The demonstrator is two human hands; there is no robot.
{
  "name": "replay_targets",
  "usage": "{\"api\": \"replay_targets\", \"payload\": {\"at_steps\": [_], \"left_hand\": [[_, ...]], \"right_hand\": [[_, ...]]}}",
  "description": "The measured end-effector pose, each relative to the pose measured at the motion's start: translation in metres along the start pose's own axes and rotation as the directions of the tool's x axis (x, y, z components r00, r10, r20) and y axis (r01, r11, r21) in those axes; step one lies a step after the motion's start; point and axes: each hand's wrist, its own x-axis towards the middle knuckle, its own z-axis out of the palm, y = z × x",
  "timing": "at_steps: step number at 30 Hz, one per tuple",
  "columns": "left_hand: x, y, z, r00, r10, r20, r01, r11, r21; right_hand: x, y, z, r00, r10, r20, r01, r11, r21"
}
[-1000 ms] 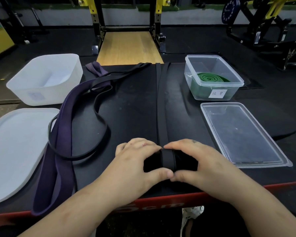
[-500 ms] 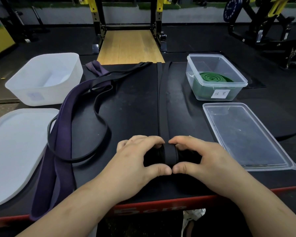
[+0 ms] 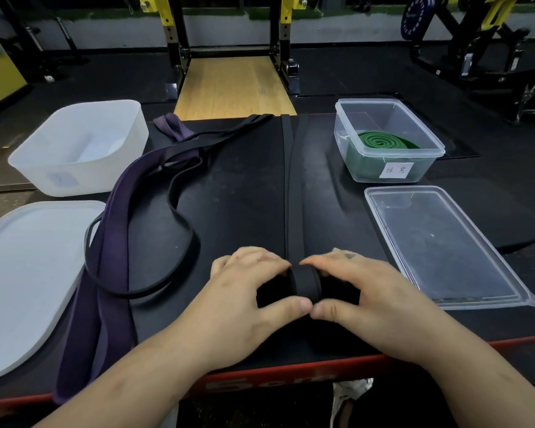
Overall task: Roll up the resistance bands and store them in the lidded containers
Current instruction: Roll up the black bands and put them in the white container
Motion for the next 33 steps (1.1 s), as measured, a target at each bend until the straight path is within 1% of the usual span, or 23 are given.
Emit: {"api": "replay_targets", "payload": {"at_steps": [3,6,9,12,13,16,19,24,26,29,33], "left_hand": [[-0.007,-0.001,-0.001,0.999,-0.023,0.035,0.023,1.0,0.017],[-0.008,0.002,-0.003,0.992,-0.108,0.057,0.11,0.994,-0.028],[-0.004,0.006,-0.002,0.994,-0.102,0.028,0.103,0.994,-0.026],[0.001,0.003,-0.001,0.997,-0.069,0.018,0.068,0.997,0.019],[0.002,0.002,-0.002,0.997,-0.079,0.021,0.078,0.997,0.014],[0.005,0.001,-0.006,0.992,-0.118,0.033,0.119,0.993,-0.018],[0.008,0.003,-0.007,0.988,-0.143,0.058,0.145,0.989,-0.026],[0.014,0.0,-0.006,0.998,-0.044,0.035,0.043,0.999,0.031],[0.017,-0.002,-0.005,0.999,-0.038,0.018,0.037,0.999,0.037],[0.018,-0.003,-0.003,0.999,-0.036,0.019,0.036,0.999,0.034],[0.004,-0.001,0.002,0.999,-0.039,0.036,0.039,0.999,-0.003]], "right_hand": [[-0.003,-0.004,0.0,0.999,-0.04,-0.001,0.04,0.999,-0.018],[0.003,-0.002,0.002,1.0,-0.014,-0.019,0.014,0.999,-0.029],[0.001,0.001,0.005,0.999,0.008,-0.038,-0.009,1.0,-0.014],[-0.004,0.001,0.004,0.987,0.081,-0.141,-0.078,0.997,0.025],[-0.003,0.001,0.003,0.984,0.102,-0.145,-0.096,0.994,0.044],[0.005,0.0,0.003,0.989,0.091,-0.117,-0.084,0.994,0.063],[0.009,0.0,0.004,0.99,0.071,-0.119,-0.067,0.997,0.038],[0.005,0.003,-0.001,0.994,0.099,-0.039,-0.098,0.995,0.036],[0.007,0.001,0.001,0.994,0.1,-0.043,-0.1,0.995,0.0],[0.012,-0.003,0.002,0.994,0.068,-0.088,-0.067,0.998,0.015],[0.003,-0.004,-0.003,0.999,0.025,-0.029,-0.024,0.999,0.025]]}}
